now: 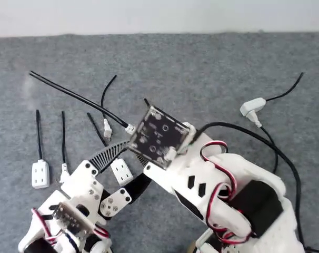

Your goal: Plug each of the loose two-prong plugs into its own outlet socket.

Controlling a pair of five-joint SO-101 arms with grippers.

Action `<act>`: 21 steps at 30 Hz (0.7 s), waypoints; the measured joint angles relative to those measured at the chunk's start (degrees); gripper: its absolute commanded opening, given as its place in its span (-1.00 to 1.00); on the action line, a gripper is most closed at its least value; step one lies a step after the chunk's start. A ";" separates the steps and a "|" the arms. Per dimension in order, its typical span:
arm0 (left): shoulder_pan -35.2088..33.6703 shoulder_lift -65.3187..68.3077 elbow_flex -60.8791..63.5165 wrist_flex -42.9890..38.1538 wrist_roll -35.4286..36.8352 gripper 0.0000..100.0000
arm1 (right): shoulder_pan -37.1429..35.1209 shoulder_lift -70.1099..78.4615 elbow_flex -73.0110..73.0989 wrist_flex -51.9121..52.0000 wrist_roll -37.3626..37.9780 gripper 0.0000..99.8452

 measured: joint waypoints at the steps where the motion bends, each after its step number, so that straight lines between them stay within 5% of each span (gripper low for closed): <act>1: 0.00 0.00 -0.09 0.00 -0.26 -0.55 | 0.00 -0.26 0.00 0.00 0.09 -0.98; 21: -4.22 0.00 2.29 -3.16 -0.18 -0.55 | -4.04 -0.26 0.00 3.34 0.18 -0.98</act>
